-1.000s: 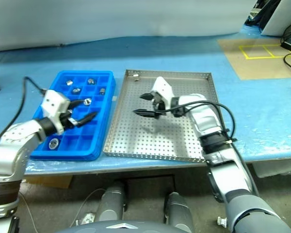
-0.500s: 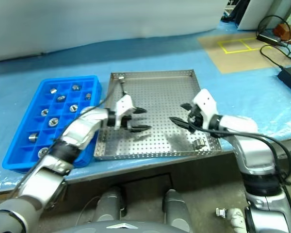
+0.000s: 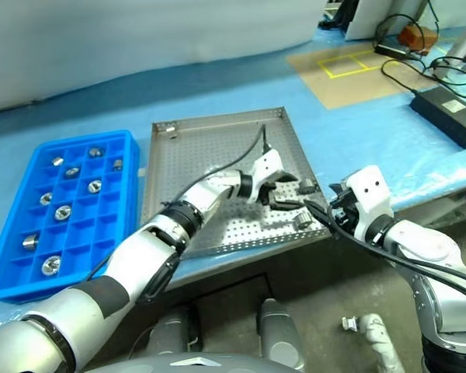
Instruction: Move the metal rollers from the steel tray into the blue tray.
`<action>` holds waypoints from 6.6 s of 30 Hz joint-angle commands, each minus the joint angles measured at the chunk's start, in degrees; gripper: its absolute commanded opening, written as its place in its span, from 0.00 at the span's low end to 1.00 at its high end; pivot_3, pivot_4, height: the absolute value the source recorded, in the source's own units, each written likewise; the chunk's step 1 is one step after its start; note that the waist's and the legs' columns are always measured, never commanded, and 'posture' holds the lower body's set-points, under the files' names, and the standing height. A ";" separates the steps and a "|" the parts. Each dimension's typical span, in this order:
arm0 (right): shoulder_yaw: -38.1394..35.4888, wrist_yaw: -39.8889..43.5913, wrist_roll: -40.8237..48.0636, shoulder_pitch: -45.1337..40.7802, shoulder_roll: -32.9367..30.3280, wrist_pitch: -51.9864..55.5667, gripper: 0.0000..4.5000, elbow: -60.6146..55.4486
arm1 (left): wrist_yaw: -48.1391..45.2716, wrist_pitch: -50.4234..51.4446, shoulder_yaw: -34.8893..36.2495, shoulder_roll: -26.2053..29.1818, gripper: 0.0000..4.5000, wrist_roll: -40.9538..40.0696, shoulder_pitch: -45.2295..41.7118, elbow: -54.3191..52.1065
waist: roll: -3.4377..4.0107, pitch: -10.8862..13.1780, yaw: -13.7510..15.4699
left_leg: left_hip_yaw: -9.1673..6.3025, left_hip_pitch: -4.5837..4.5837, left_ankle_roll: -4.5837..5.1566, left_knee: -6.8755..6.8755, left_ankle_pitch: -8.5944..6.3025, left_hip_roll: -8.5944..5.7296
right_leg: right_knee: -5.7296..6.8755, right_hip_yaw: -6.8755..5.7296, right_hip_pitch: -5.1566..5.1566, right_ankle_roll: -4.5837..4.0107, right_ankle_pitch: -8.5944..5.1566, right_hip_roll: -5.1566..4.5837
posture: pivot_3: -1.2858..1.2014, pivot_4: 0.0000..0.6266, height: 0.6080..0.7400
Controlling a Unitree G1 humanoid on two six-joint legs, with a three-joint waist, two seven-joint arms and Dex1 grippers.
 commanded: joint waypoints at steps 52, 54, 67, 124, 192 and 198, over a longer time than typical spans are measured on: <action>-0.33 -9.56 -0.64 10.51 1.51 -4.79 0.79 -3.85 | 20.67 0.31 6.83 -9.03 0.61 6.04 -4.36 8.13 | 0.03 -0.01 -12.57 | -0.30 -1.01 2.89 0.85 -1.40 -2.19 | -1.76 -1.40 0.95 0.74 -0.23 -2.86 | 0.20 0.24 1.00; -0.31 -9.66 -0.64 10.70 1.51 -4.76 0.79 -3.93 | 20.89 -0.11 6.96 -9.26 0.61 5.92 -4.15 8.06 | 0.03 -0.01 -12.97 | -0.30 -1.01 2.91 0.85 -1.41 -2.18 | -1.79 -1.42 0.97 0.74 -0.23 -2.86 | 0.20 0.24 1.00; 0.90 -9.75 -0.85 9.58 1.22 -5.16 0.79 -2.71 | 20.38 -0.31 6.99 -8.01 0.31 6.56 -3.06 7.79 | 0.03 -0.01 -13.27 | -0.31 -1.01 2.93 0.85 -1.43 -2.18 | -1.88 -1.45 1.03 0.75 -0.24 -2.93 | 0.21 0.24 1.00; 33.98 26.14 -9.33 -45.86 18.75 -37.64 0.79 58.95 | 23.88 34.83 30.59 34.44 0.31 -13.89 58.53 -82.40 | -0.02 0.10 13.79 | -0.39 -1.66 0.68 -0.57 0.90 -0.89 | 0.64 -2.72 -0.61 0.43 -0.43 -2.57 | 0.60 0.24 1.00; 13.16 25.37 -8.81 -0.87 -20.52 -28.81 0.79 30.94 | 4.79 25.22 3.84 29.54 0.74 -13.47 36.89 -68.51 | 0.09 0.02 5.65 | 0.15 -0.47 0.51 -0.60 1.04 -0.08 | 0.51 -1.93 -0.04 0.12 -0.27 -1.58 | 0.39 0.24 1.00; 13.96 25.98 -9.00 -1.02 -20.93 -29.03 0.79 31.59 | 5.14 24.37 4.13 29.31 0.74 -12.70 37.53 -67.29 | 0.10 0.01 5.94 | 0.15 -0.48 0.55 -0.60 1.01 -0.09 | 0.45 -1.95 0.00 0.12 -0.27 -1.59 | 0.39 0.24 1.00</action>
